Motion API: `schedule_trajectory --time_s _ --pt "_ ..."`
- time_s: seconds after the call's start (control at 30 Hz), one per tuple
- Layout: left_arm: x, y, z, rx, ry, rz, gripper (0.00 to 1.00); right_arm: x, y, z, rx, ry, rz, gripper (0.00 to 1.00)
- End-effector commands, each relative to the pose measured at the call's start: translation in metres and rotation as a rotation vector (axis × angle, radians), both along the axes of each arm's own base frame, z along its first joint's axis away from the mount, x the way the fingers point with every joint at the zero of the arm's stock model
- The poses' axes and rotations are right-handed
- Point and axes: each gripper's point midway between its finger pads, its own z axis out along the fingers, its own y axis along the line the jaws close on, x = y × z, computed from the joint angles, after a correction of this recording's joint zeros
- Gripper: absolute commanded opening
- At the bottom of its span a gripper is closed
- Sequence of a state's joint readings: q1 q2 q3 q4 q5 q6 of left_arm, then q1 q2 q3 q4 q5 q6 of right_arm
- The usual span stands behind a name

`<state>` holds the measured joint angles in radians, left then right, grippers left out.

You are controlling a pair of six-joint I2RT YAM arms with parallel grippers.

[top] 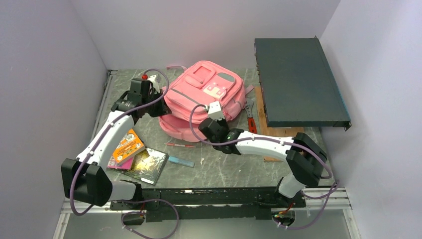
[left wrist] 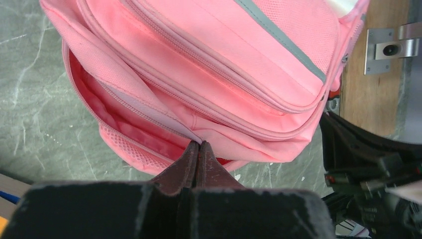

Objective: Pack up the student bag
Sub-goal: Unzip the student bag at the center of the board.

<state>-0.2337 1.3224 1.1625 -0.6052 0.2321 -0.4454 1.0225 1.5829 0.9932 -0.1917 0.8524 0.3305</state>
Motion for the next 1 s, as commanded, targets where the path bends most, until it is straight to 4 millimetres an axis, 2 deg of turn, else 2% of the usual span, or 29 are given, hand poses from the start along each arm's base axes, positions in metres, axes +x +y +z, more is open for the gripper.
schedule_trajectory --time_s 0.0,0.23,0.57,0.9,0.97 --pt "0.010 -0.007 0.037 -0.024 -0.176 -0.063 0.00 0.024 -0.040 0.014 -0.109 -0.048 -0.132 0.00" --pt "0.004 -0.013 0.052 -0.045 -0.247 -0.111 0.00 0.035 -0.067 0.016 -0.134 -0.057 -0.194 0.00" --pt "0.003 -0.011 0.054 -0.040 -0.265 -0.102 0.00 0.047 -0.078 0.007 -0.169 -0.043 -0.240 0.03" --pt "0.002 -0.016 0.048 -0.049 -0.236 -0.125 0.00 0.057 -0.075 0.008 -0.181 -0.046 -0.216 0.04" --pt "0.003 -0.020 0.045 -0.066 -0.231 -0.136 0.00 0.055 -0.072 0.010 -0.173 -0.022 -0.204 0.08"
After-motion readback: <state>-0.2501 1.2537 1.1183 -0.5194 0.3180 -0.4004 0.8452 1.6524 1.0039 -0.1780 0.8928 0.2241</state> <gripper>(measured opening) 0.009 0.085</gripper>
